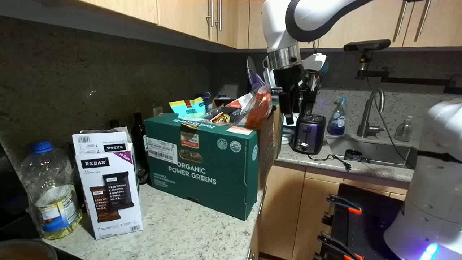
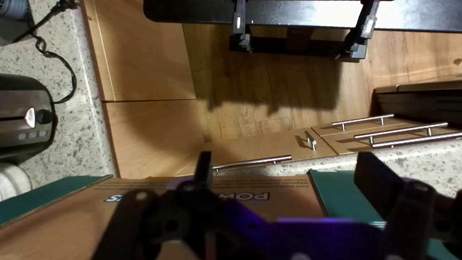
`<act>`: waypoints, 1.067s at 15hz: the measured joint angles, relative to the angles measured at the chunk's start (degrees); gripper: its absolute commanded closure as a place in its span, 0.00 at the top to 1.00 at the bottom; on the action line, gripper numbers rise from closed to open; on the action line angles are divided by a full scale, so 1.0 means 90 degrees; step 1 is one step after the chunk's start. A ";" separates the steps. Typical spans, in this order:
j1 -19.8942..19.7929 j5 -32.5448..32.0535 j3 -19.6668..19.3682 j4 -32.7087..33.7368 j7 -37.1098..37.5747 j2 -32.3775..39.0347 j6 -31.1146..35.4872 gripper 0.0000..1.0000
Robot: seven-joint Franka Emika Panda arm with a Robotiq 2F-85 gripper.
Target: Lay the box on its side
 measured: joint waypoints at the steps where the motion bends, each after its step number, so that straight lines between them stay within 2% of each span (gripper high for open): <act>1: 0.0000 0.0000 0.0000 0.0000 0.0000 0.0000 0.0001 1.00; 7: 0.0246 0.0017 0.0076 0.0009 0.0022 0.0001 0.0021 1.00; 16: 0.0958 0.0118 0.0694 0.0454 -0.0006 0.0393 0.0687 1.00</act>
